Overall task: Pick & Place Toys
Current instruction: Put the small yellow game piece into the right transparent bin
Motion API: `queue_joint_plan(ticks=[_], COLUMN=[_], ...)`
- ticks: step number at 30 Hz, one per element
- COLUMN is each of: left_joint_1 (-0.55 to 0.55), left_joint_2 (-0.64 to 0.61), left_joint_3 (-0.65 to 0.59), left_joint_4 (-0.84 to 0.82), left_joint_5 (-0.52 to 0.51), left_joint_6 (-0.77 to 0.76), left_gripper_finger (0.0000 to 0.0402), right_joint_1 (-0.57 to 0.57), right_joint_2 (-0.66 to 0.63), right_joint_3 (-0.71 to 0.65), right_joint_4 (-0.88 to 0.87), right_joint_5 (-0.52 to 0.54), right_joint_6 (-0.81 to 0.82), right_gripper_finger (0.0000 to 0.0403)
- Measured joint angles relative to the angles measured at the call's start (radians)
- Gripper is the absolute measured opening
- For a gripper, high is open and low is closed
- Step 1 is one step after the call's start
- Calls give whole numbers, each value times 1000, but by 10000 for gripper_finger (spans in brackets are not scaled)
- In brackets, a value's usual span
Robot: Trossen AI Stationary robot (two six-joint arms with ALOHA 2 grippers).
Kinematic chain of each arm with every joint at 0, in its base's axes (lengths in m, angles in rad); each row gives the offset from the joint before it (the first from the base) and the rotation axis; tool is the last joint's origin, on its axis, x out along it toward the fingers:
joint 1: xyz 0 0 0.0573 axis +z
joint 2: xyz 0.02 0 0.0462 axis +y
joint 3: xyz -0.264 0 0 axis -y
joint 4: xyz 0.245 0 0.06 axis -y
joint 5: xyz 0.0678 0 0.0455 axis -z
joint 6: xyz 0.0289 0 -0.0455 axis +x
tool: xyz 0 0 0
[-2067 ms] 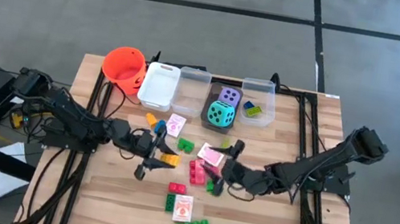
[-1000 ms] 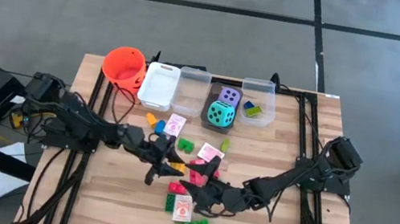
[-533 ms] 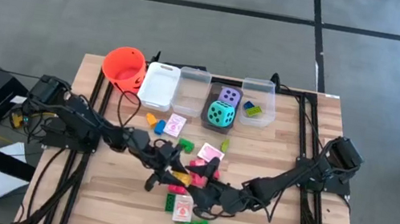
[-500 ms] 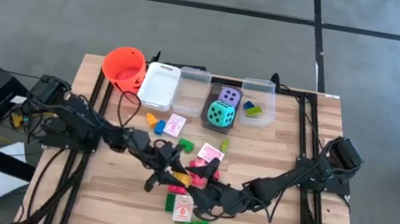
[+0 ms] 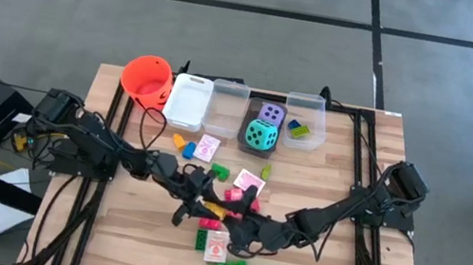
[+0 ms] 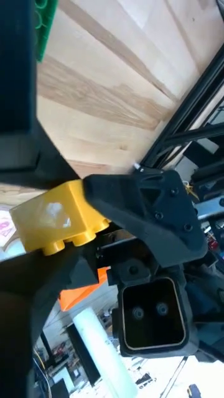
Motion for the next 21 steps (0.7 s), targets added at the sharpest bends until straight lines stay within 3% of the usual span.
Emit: queue_joint_plan(ticks=[2, 9, 14, 21], left_joint_1=[0, 13, 29, 28], left_joint_2=[0, 0, -21, -242], left_joint_3=[0, 0, -4, -34], left_joint_4=[-3, -6, -28, -337], left_joint_5=[2, -2, -18, -35], left_joint_6=[-17, -2, 73, 129], left_gripper_finger=[141, 147, 176, 207], right_joint_1=[0, 0, 10, 47], right_joint_2=[0, 1, 0, -1], right_joint_3=[0, 0, 0, 0], right_joint_4=[-2, 3, 15, 40], right_joint_5=[-2, 9, 91, 162], right_joint_6=[-16, -5, 24, -11], right_gripper_finger=[99, 98, 93, 93])
